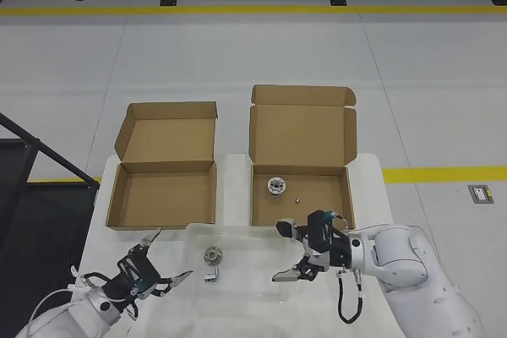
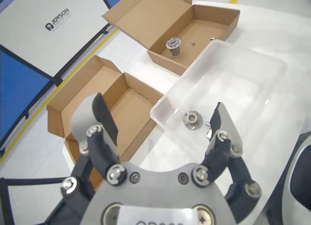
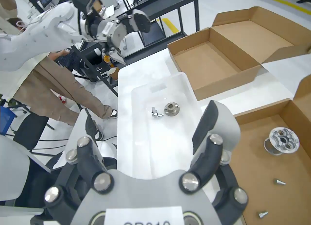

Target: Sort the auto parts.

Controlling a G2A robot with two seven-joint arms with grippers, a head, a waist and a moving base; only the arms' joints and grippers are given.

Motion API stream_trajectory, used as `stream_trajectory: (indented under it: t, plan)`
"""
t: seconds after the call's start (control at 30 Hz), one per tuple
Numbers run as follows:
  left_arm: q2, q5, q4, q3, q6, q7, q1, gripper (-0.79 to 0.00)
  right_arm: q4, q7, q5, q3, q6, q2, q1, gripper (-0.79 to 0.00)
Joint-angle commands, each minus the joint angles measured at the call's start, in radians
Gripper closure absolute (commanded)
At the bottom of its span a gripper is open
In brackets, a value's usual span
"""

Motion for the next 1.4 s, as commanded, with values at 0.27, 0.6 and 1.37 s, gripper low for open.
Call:
stream_trajectory:
  t: [0.27, 0.6, 1.37]
  plan:
    - [0.0, 0.001, 0.001, 0.001, 0.001, 0.0, 0.0, -0.785, 0.003, 0.0, -0.001, 0.0, 0.003, 0.0, 0.001, -0.785]
    - [0.024, 0.157, 0.035, 0.07, -0.196, -0.09, -0.147, -0.785, -0.046, -0.042, -0.092, -0.009, 0.034, 0.006, 0.004, -0.785]
    - [0.182, 0.247, 0.273, 0.516, -0.289, -0.14, -0.521, -0.785, -0.194, 0.001, -0.206, 0.178, 0.072, 0.063, -0.119, -0.785]
